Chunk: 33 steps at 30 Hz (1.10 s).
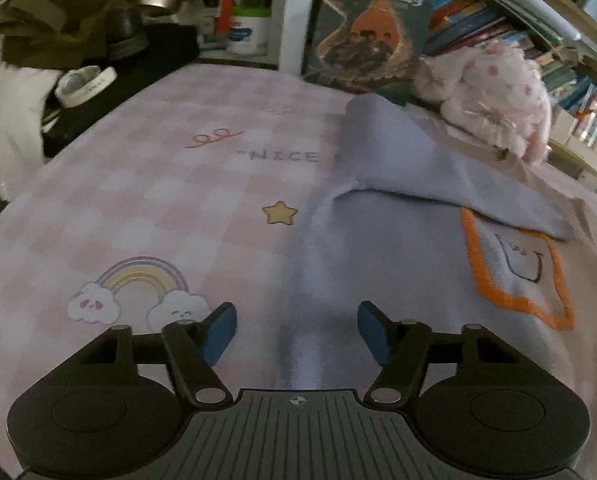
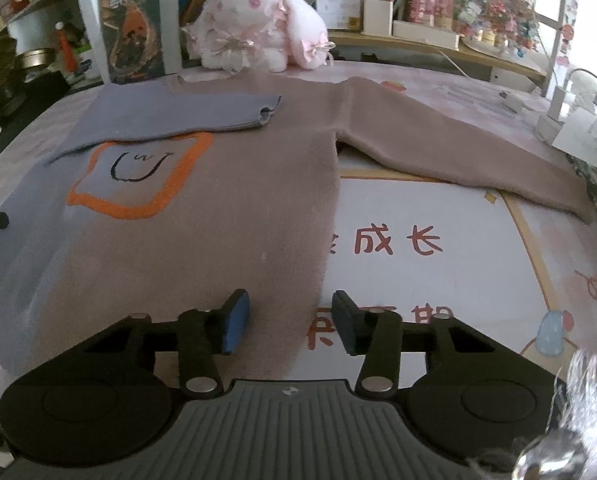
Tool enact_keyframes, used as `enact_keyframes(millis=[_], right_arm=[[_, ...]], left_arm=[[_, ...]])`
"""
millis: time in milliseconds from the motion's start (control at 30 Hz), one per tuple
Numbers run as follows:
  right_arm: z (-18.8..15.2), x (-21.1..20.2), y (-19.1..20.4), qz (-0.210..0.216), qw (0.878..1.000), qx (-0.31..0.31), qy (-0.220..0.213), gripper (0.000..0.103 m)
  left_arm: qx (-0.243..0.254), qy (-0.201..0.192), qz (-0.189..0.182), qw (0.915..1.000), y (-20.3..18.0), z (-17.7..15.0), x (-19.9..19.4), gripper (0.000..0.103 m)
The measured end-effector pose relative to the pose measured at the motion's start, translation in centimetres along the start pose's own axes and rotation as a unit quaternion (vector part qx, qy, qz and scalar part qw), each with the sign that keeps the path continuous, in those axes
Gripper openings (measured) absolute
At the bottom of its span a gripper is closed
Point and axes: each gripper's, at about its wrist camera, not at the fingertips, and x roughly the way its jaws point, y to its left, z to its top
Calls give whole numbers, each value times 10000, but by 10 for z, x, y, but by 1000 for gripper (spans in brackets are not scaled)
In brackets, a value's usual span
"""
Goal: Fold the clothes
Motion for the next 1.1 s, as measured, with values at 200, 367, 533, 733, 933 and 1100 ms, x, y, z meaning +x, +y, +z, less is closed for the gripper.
enact_keyframes(millis=[200,367,533,733,933,1100], right_arm=[[6,2,12,-15,9998,158,79,13],[10,6,29,-35,9997,191,117,12],[15,13,58,101,9999,-18,98,12],[20,19,76,57,9998,-150,67,12],[22,24,86,-39,9998,-198,33,12],[19,22,89,-144,9997,-209,4,12]], left_arm=[[206,28,-408,9990,1,7,-2,4],[-7,-107,-401,9991,28,20,-2,4],[-69,-113,-285,9995,51,29,2,4],[-113,-70,-258,9996,68,29,8,4],[-114,-61,-326,9994,73,26,11,5],[-16,-58,-372,9993,75,25,16,5]])
